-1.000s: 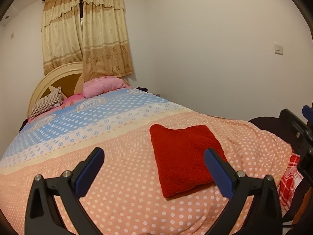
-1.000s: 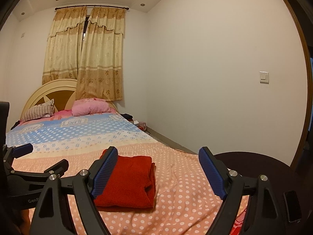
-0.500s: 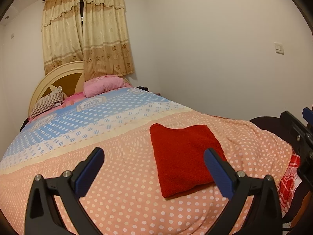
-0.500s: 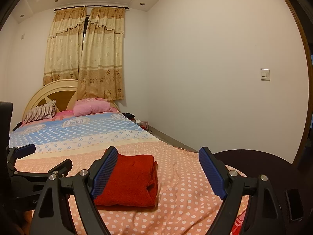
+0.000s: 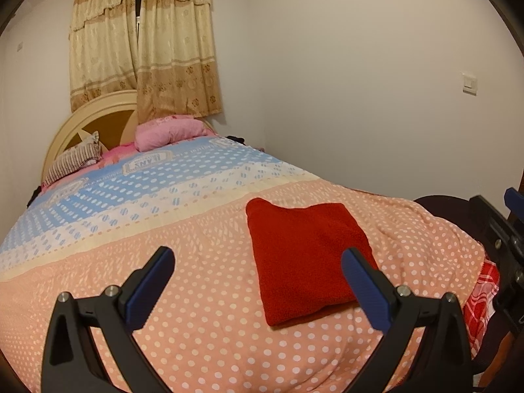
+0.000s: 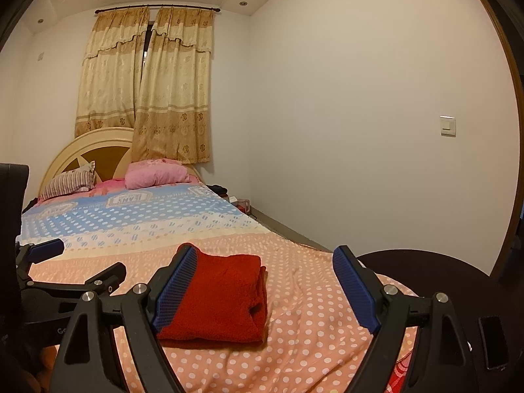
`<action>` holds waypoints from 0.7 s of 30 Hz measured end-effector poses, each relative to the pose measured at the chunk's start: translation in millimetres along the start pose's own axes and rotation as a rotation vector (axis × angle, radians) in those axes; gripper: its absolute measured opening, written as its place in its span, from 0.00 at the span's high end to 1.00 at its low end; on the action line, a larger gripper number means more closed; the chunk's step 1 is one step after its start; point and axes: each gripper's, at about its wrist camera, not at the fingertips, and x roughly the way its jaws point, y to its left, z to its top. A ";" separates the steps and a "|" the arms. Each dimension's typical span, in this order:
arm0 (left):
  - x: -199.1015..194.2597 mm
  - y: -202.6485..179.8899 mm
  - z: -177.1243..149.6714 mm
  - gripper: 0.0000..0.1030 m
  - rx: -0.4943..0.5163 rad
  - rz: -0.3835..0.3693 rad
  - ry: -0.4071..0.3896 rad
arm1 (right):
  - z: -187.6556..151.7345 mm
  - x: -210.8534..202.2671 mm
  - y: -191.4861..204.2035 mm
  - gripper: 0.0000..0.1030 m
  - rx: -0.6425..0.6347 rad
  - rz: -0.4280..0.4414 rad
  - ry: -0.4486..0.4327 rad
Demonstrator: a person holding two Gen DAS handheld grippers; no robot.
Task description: Fold small clothes
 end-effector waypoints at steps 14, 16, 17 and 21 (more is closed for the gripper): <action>9.4 -4.2 -4.5 0.00 0.018 0.024 0.033 | -2.4 4.7 0.2 0.17 0.004 -0.002 0.023; 9.6 -4.2 -4.7 0.00 0.020 0.027 0.033 | -2.6 5.2 -0.2 0.17 0.007 -0.002 0.025; 9.9 -3.9 -4.7 0.00 0.018 0.024 0.037 | -2.5 5.7 -0.9 0.17 0.007 -0.002 0.026; 10.8 -3.6 -4.9 0.00 0.012 0.018 0.041 | -3.3 7.3 -2.1 0.17 0.013 -0.001 0.032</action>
